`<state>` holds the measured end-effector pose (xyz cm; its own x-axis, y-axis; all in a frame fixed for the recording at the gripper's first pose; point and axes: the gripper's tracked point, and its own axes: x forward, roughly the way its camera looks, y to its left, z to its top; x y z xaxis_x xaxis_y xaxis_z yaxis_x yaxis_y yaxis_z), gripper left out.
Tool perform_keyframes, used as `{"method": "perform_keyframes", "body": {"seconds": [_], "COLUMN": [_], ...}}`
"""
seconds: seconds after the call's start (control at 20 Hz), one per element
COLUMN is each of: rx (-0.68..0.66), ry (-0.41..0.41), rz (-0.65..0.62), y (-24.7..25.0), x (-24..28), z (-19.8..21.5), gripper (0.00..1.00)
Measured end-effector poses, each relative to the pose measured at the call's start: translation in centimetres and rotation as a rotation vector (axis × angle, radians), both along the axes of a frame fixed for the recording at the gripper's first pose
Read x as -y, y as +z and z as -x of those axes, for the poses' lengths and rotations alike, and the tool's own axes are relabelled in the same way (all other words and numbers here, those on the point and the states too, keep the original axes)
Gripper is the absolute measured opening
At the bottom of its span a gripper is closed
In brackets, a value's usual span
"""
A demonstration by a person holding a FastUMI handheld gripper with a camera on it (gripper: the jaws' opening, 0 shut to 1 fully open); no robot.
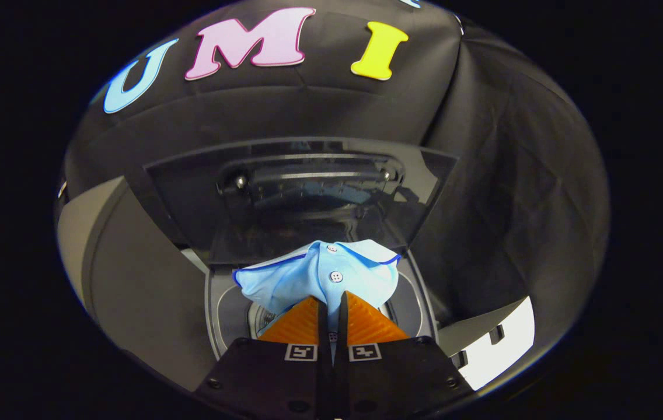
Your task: Put the clothes into the washing machine and then close the washing machine lid.
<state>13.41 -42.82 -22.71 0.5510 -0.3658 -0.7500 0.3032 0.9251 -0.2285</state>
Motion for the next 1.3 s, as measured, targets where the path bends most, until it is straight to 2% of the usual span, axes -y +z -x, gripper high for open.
{"method": "perform_keyframes", "body": {"seconds": [0.15, 0.6, 1.3], "rx": [-0.043, -0.133, -0.314], "ry": [0.018, 0.005, 0.053], "rz": [-0.005, -0.066, -0.1], "y": [-2.7, -8.7, -17.6], "x": [0.2, 1.5, 2.1], "z": [0.4, 1.0, 2.5], "gripper": [0.05, 0.05, 0.05]}}
